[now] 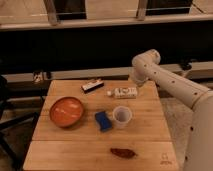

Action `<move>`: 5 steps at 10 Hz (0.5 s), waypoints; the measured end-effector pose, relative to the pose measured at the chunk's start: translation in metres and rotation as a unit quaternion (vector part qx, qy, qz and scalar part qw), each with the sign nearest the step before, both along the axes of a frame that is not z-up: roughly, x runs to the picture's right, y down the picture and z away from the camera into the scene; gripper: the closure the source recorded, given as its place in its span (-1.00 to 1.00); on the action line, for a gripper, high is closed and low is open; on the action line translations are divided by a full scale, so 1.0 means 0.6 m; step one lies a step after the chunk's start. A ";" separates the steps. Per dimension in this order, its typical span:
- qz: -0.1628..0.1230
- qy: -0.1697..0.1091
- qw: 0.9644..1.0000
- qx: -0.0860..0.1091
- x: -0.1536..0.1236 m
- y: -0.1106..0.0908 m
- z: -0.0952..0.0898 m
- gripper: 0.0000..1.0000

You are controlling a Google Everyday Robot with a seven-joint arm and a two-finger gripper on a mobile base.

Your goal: Place the bottle in the ceramic bowl

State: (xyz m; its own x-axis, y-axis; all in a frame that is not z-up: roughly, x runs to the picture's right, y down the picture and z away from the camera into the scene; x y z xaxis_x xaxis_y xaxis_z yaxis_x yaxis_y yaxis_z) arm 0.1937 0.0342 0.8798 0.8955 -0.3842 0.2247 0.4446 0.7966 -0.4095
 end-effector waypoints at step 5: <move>-0.019 -0.015 1.000 -0.001 -0.004 0.011 0.040 -0.60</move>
State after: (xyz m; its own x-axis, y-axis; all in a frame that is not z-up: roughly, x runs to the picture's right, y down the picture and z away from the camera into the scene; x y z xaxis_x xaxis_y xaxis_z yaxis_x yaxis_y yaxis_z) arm 0.1912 0.0410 0.9036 0.8730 -0.4177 0.2518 0.4868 0.7782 -0.3968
